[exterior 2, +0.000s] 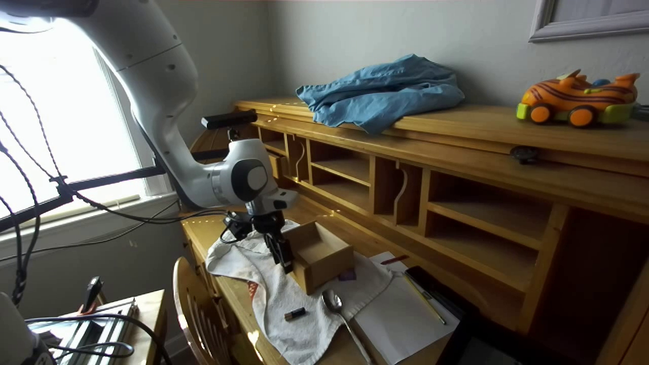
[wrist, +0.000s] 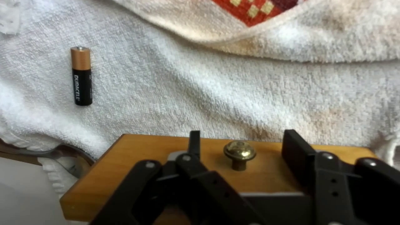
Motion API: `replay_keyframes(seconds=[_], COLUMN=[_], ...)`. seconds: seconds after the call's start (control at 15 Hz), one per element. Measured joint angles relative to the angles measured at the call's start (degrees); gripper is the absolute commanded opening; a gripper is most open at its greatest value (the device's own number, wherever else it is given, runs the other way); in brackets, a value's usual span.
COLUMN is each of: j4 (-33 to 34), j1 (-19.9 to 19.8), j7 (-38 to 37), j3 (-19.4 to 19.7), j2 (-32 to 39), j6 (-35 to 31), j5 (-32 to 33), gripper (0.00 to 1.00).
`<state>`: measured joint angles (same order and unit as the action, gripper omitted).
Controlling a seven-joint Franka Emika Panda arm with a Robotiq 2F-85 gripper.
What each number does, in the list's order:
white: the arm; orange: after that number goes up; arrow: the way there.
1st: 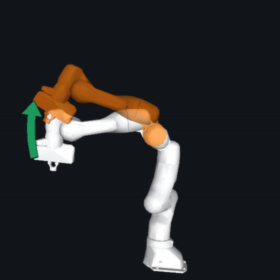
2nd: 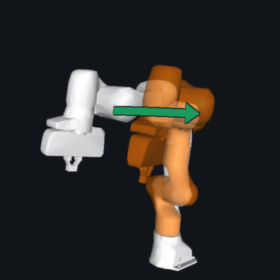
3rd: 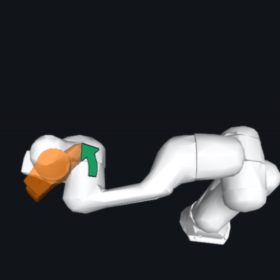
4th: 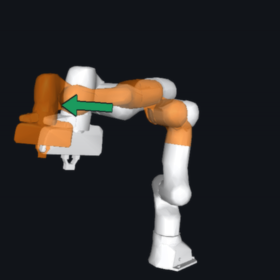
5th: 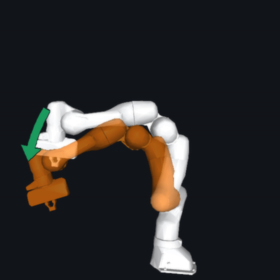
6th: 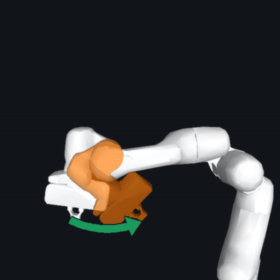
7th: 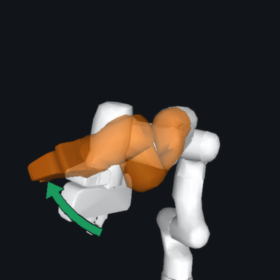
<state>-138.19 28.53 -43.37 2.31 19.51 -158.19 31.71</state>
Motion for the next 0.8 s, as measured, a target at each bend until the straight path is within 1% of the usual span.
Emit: replay_keyframes(seconds=[0.33,0.4,0.47,0.8], j4=[0.0,0.0,0.0,0.0], j1=[0.1,0.1,0.1,0.2], j7=[-0.2,-0.2,-0.3,-0.3], j3=[0.0,0.1,0.1,0.1], j2=[-0.1,-0.2,-0.2,-0.3], j6=[0.0,0.0,0.0,0.0], j5=[0.0,0.0,0.0,0.0], gripper=[0.04,0.03,0.06,0.06])
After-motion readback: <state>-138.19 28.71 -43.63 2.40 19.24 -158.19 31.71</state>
